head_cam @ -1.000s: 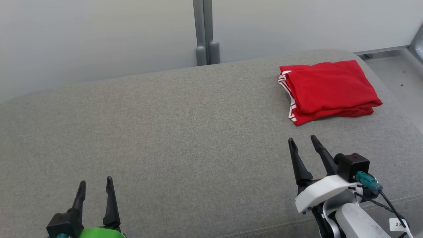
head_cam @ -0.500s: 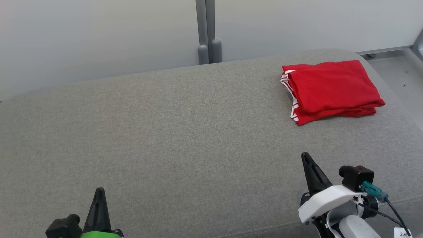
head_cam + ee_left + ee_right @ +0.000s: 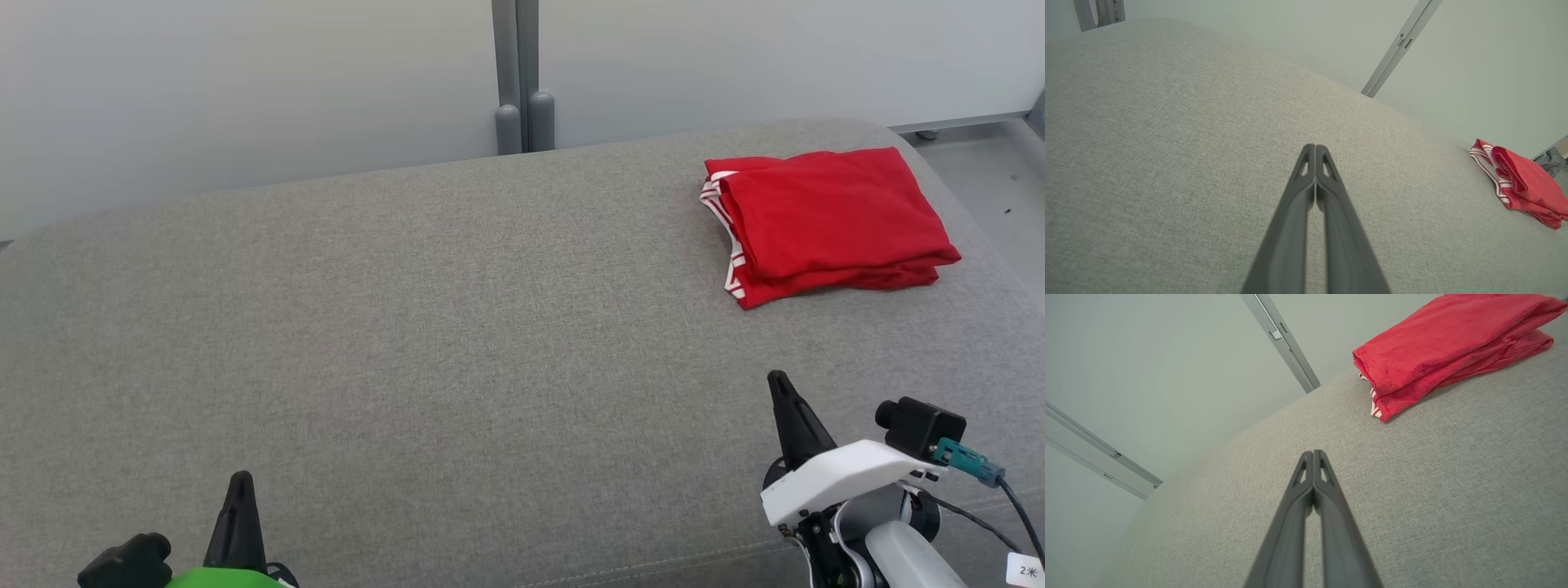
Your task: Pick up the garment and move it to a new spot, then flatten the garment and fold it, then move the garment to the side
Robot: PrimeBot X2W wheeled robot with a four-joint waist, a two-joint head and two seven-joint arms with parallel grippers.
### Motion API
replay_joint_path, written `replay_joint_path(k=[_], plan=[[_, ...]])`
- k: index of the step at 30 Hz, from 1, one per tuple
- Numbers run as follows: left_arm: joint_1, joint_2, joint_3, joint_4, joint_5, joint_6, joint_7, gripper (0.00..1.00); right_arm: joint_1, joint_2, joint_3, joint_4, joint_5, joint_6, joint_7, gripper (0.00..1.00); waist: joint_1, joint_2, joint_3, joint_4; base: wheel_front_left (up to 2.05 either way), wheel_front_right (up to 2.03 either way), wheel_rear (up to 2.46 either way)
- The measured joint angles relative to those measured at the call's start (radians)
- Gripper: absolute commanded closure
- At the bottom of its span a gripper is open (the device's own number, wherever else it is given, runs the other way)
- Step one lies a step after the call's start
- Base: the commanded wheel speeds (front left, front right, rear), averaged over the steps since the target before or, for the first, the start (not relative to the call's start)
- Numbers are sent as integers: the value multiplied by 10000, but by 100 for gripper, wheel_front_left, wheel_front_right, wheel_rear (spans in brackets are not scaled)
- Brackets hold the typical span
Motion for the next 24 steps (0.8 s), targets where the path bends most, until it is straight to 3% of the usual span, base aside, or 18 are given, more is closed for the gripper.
replay_joint_path(k=[24], plan=[[-532, 98, 339, 384, -3193, -527, 832, 100, -21, 98, -1250, 21, 2907, 531, 826, 100, 0, 0, 124, 183, 0, 0, 0]])
